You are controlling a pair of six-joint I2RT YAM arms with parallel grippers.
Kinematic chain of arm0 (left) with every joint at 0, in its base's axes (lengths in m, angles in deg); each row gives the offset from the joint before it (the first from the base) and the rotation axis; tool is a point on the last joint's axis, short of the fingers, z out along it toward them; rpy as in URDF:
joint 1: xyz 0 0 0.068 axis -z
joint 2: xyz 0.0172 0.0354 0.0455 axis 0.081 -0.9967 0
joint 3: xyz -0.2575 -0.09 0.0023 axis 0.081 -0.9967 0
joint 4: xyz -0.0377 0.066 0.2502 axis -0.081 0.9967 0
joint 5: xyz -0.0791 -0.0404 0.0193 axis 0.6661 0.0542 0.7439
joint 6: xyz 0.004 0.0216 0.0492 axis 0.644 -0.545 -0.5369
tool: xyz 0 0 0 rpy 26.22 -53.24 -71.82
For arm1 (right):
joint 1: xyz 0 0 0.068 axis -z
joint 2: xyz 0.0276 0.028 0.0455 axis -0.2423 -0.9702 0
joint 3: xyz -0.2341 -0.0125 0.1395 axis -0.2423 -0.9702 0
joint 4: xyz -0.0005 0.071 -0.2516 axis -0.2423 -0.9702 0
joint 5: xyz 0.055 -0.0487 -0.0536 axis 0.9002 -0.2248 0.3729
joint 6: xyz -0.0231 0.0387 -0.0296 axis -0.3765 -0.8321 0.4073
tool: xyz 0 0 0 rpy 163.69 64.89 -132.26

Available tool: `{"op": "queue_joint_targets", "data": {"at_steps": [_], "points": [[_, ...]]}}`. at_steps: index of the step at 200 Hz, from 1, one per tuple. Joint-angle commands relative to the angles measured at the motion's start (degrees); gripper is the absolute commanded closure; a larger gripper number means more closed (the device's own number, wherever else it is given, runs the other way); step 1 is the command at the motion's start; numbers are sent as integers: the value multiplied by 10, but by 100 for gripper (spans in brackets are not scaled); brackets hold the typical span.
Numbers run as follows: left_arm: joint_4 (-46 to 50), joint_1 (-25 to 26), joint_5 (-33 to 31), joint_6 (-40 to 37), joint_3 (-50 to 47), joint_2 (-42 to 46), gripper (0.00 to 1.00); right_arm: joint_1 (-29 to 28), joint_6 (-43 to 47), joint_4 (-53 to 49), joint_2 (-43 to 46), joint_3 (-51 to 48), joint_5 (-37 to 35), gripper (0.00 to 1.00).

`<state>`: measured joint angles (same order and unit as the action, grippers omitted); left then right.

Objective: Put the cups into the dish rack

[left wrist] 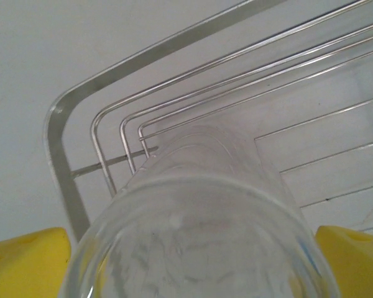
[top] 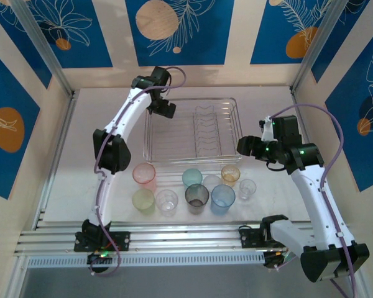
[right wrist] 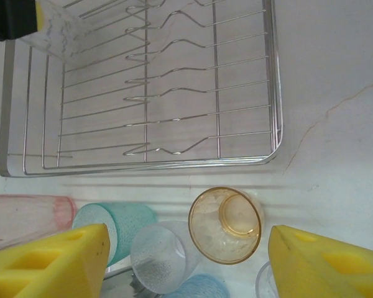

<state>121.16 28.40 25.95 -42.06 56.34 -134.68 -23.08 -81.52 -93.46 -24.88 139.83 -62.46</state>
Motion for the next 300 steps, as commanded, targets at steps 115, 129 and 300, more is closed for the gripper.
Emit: {"op": "queue_joint_targets", "data": {"at_steps": [115,129,300], "points": [[-329,1,81,63,-590,496,0,-286,-75,-208,-54,38,-124,50],[-347,1,86,65,-626,518,0,-300,-89,-217,-45,27,-122,51],[-486,2,167,67,-753,592,0,-347,-142,-163,-94,-63,-135,65]]}}
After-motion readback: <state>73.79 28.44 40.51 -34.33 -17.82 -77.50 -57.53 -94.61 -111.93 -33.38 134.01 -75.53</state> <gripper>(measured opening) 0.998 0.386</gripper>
